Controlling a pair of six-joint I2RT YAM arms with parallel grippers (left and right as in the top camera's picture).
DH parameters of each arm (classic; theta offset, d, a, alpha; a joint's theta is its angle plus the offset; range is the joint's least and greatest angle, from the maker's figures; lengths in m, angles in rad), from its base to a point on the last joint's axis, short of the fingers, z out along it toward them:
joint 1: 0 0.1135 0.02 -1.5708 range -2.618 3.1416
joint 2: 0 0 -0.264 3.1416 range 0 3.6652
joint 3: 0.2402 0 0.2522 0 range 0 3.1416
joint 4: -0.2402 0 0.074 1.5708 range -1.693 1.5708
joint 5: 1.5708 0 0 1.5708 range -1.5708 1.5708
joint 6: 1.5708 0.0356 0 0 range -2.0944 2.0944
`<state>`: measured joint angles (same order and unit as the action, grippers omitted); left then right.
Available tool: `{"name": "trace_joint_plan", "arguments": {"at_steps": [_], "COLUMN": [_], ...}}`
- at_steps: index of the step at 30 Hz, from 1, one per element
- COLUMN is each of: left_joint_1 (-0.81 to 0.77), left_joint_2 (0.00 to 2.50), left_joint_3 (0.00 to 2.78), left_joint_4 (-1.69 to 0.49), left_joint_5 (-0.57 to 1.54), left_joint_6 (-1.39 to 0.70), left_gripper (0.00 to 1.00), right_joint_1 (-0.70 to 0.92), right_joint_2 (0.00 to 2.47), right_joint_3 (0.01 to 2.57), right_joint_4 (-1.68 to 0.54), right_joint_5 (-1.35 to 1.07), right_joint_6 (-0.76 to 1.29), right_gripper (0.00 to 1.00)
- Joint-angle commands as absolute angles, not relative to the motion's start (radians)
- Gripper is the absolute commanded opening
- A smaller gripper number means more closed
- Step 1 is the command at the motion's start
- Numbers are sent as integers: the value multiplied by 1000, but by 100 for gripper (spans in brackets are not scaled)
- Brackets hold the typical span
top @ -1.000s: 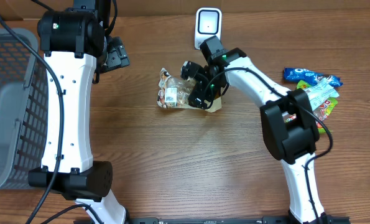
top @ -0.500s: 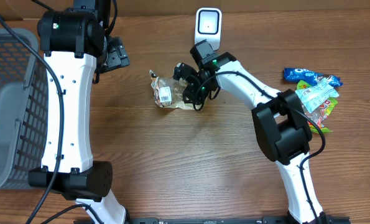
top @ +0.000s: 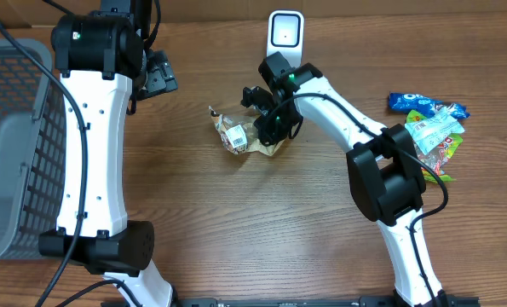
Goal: Scan the item barcode
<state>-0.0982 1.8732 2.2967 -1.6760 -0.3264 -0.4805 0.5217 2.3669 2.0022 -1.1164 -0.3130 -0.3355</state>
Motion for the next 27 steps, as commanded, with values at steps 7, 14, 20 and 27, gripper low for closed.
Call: {"name": "trace_joint_plan", "arguments": {"at_steps": [7,14,20,27], "left_joint_1": [-105,-105,-105,-105], "left_joint_2": [1880,1880,1880,1880], "left_joint_3": [2292,2292,2292,2292], "left_joint_4": [-1675,-1675,-1675,-1675], "left_joint_5": [-339,-340,-340,-340], "left_joint_6": [-498,-498,-498,-498], "left_gripper": [100,100,100,100], "right_joint_1": [515,515,515,514], "right_joint_2": [2212,2055,1992,1953], "right_joint_3": [2228,2235,2235,2235], "right_joint_4": [-1240,-1208,-1140,-1104], "right_joint_5": [-74,239,363,363], "right_joint_6": [-275,-197,-110,167], "right_gripper": [4,4,4,4]}}
